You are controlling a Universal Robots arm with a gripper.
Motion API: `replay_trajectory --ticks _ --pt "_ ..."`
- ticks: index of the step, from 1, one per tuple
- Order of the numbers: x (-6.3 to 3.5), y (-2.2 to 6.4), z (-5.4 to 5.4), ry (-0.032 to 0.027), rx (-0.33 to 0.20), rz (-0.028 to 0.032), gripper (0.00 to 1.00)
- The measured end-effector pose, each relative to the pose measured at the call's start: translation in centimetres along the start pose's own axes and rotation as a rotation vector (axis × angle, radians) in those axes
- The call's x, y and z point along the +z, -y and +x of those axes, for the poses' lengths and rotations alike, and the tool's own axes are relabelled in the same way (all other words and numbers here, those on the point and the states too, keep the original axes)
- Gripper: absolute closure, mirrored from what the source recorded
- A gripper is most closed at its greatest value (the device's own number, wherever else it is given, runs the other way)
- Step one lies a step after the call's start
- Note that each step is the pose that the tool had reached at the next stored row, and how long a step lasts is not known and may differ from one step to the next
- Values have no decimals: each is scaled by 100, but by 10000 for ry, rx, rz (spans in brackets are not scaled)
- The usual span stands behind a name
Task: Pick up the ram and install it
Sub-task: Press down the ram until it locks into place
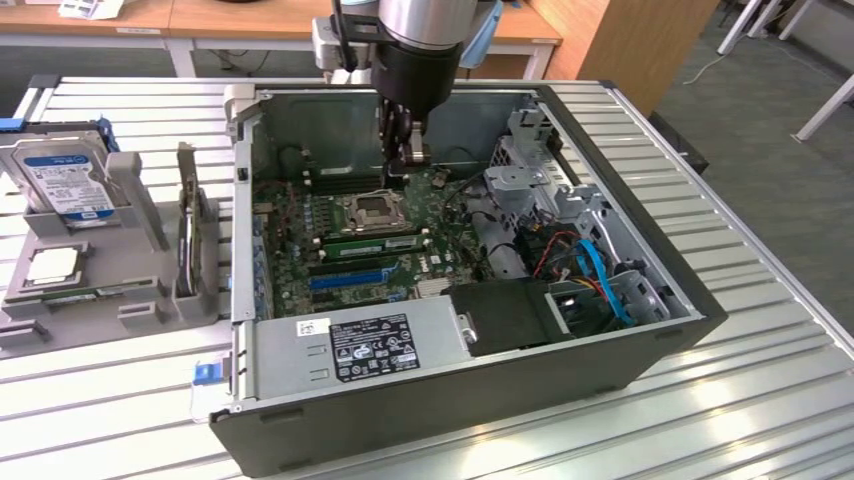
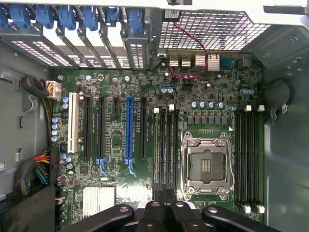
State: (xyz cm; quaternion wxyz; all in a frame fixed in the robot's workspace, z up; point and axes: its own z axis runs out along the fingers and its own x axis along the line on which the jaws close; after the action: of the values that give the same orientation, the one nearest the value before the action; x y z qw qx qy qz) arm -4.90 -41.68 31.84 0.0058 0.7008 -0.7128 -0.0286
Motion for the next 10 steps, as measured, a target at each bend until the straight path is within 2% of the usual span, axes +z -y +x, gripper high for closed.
replay_trajectory --ticks 10 --pt "1 0 0 52 1086 35 90"
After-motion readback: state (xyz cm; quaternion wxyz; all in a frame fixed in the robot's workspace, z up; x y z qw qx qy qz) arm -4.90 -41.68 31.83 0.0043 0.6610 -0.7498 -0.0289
